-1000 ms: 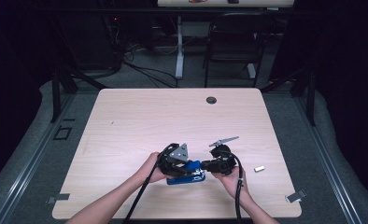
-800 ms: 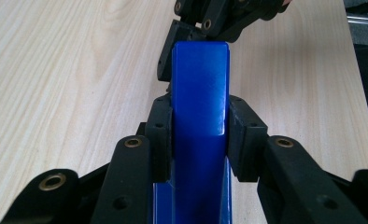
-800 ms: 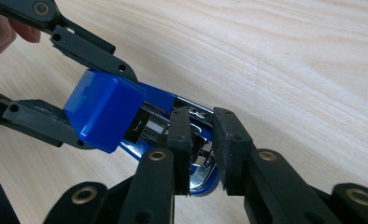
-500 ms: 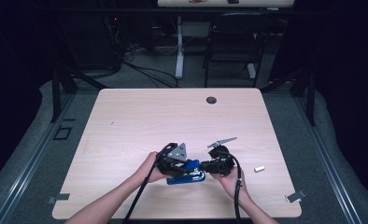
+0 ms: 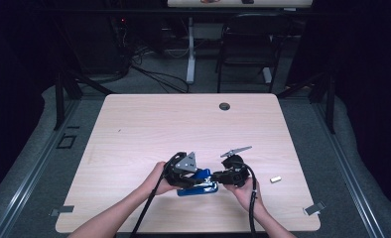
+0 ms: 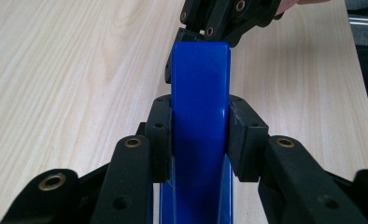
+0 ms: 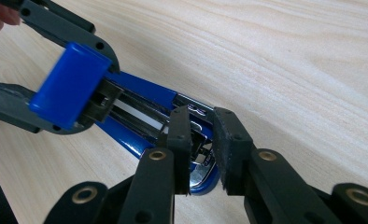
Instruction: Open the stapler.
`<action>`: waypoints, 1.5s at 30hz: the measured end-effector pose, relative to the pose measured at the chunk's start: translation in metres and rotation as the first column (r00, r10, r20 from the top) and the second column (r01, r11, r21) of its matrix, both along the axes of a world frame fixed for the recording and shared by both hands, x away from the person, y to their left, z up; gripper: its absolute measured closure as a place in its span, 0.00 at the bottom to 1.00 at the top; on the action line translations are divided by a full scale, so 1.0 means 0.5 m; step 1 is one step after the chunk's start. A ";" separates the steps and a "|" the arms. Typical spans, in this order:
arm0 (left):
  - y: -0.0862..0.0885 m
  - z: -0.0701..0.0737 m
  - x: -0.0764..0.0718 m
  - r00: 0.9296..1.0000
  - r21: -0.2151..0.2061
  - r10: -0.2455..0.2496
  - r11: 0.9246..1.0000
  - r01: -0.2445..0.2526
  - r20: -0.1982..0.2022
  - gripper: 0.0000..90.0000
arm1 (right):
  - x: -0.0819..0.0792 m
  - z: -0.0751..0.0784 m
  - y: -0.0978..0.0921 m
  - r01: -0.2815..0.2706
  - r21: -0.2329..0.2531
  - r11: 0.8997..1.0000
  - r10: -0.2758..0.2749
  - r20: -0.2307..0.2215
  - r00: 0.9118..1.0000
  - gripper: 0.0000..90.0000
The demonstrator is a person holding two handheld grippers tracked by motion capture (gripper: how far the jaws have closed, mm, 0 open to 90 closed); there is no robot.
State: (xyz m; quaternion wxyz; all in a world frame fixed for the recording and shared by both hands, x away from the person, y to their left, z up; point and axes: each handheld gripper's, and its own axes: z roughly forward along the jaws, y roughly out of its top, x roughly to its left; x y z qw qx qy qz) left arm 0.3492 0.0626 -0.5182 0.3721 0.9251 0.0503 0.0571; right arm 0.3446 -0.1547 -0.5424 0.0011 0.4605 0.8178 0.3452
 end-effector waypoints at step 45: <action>0.001 0.004 -0.003 1.000 0.013 -0.012 1.000 0.012 0.008 0.73 | -0.021 0.073 -0.008 -0.066 0.095 0.993 0.059 0.075 0.995 0.95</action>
